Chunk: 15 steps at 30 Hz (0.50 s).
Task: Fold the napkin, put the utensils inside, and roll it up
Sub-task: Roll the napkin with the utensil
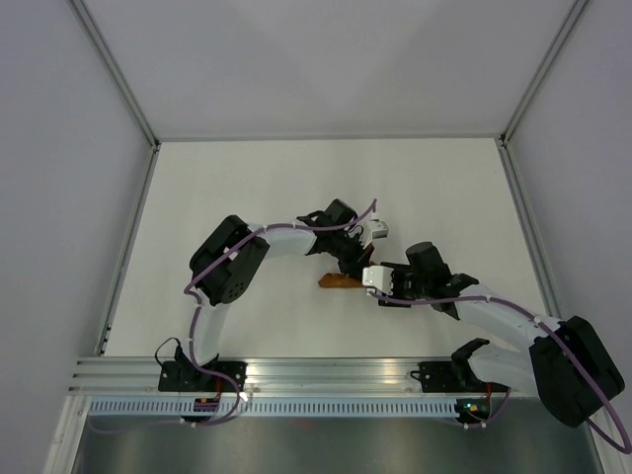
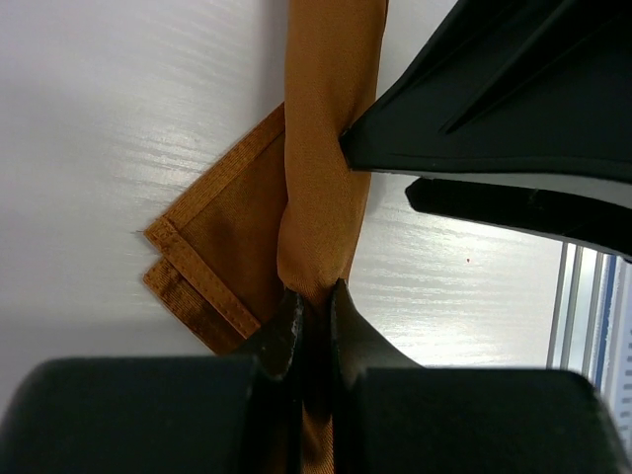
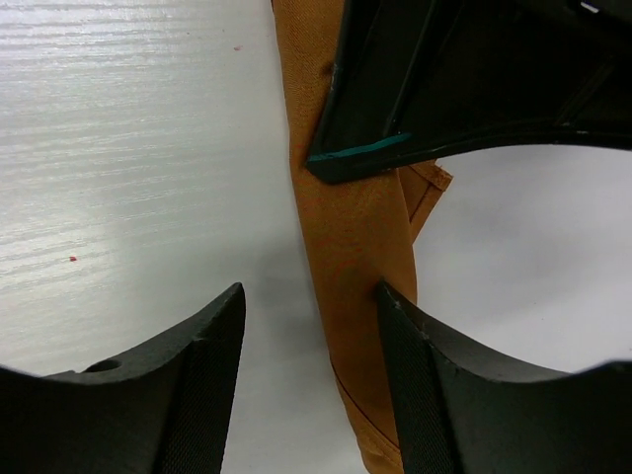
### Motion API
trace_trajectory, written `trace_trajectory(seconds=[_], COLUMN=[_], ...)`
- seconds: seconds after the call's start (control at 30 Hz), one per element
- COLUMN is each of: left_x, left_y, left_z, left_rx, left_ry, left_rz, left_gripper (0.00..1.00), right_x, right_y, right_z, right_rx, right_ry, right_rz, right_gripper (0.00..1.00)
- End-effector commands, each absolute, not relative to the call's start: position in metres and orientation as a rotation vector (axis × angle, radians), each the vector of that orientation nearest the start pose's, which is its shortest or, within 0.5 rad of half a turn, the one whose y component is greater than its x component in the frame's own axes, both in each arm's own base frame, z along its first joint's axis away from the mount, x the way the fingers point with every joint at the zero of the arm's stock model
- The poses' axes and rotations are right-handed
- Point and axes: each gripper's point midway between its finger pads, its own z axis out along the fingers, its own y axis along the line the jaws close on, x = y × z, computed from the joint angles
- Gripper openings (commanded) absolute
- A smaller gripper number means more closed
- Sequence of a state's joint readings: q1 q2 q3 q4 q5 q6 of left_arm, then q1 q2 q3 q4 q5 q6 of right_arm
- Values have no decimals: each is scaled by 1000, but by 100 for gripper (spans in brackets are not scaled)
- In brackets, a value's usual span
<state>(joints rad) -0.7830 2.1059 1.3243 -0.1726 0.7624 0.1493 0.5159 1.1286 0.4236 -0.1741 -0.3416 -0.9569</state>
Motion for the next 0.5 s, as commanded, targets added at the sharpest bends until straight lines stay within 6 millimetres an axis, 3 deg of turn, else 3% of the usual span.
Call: trace_trajectory(seconds=[0.0,0.3,0.47], left_x=[195,192,194], left_y=[-364,-361,-360], left_z=[-32,-34,-35], left_rx=[1446,1453,1440], left_ry=[2477,2514,2526], left_rz=[-1218,-1252,-1247], left_gripper=[4,5,5], right_x=[236,237,231], right_y=[160,157,162], right_z=[28,24,40], right_rx=[-1740,-1762,-1761], right_ry=[1635,1618,1583], right_rz=[152,113,156], right_gripper=[60,59,66])
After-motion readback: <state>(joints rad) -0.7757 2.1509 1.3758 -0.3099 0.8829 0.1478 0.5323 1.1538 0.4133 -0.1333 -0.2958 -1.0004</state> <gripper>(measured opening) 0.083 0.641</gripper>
